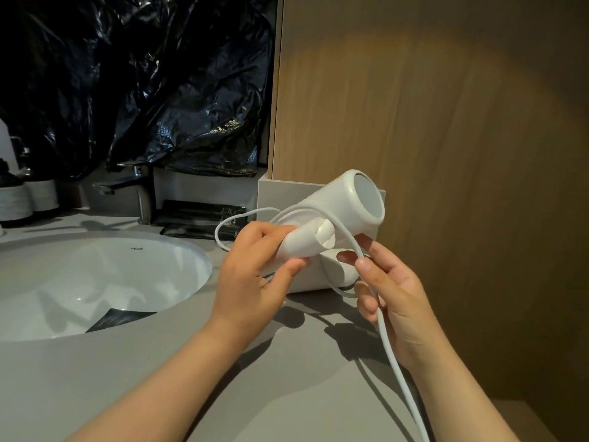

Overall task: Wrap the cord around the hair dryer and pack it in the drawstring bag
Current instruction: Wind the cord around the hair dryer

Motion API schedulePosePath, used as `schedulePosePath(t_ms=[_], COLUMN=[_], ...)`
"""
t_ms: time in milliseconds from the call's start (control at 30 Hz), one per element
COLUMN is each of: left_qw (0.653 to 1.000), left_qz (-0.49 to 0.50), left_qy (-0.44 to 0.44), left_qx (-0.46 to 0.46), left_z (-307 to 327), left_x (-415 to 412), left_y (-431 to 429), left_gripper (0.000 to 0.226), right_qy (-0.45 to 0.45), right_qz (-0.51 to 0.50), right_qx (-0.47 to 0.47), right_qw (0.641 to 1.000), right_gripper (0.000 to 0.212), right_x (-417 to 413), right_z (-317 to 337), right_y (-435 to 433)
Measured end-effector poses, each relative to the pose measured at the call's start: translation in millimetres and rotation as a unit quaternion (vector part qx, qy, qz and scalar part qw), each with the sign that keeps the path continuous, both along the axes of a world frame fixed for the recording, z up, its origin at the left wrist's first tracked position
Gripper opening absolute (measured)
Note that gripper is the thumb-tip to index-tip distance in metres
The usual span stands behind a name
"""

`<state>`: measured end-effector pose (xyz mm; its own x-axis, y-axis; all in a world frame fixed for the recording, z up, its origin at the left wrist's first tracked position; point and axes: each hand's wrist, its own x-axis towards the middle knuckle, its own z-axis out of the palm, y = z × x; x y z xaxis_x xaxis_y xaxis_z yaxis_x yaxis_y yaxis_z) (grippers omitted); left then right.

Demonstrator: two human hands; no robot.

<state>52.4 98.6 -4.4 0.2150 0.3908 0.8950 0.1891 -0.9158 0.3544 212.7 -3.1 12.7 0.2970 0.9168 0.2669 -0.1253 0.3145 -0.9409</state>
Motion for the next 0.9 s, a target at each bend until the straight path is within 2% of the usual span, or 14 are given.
schedulePosePath(t_ms=[133,267,567,700,767,833,900], left_qw=[0.994,0.975,0.925,0.886,0.855,0.826,0.824], left_qz=[-0.048,-0.103,-0.173,-0.232,-0.269,-0.304,-0.315], left_qy=[-0.065,-0.115,-0.183,-0.202,-0.214,-0.238,-0.24], left_qx=[-0.078,-0.163,-0.283,-0.348,-0.388,-0.41,-0.406], left_z=[2.3,4.7,10.7,10.9,12.4,15.0,16.3], left_x=[3.8,5.3,2.3,1.3,2.0,1.7,1.1], left_y=[-12.4,-15.9,-10.7,-9.2,-10.0,-9.6,-7.8], left_gripper=[0.028,0.03,0.032,0.033,0.028,0.028,0.031], right_qy=[0.02,0.023,-0.058,-0.088,-0.092,-0.105,-0.126], right_qz=[0.056,0.067,0.028,-0.016,-0.06,-0.091,-0.11], right_qx=[0.01,0.007,-0.011,-0.001,0.017,0.019,0.011], right_qw=[0.998,0.997,0.998,0.996,0.994,0.99,0.986], right_gripper=[0.054,0.061,0.061,0.049,0.041,0.041,0.041], right_x=[2.0,6.5,8.4,8.7,11.5,12.5,11.4], right_z=[-0.7,-1.2,-5.3,-1.5,2.7,8.3,11.5], right_y=[-2.7,-5.1,-7.9,-4.6,0.1,7.3,15.9])
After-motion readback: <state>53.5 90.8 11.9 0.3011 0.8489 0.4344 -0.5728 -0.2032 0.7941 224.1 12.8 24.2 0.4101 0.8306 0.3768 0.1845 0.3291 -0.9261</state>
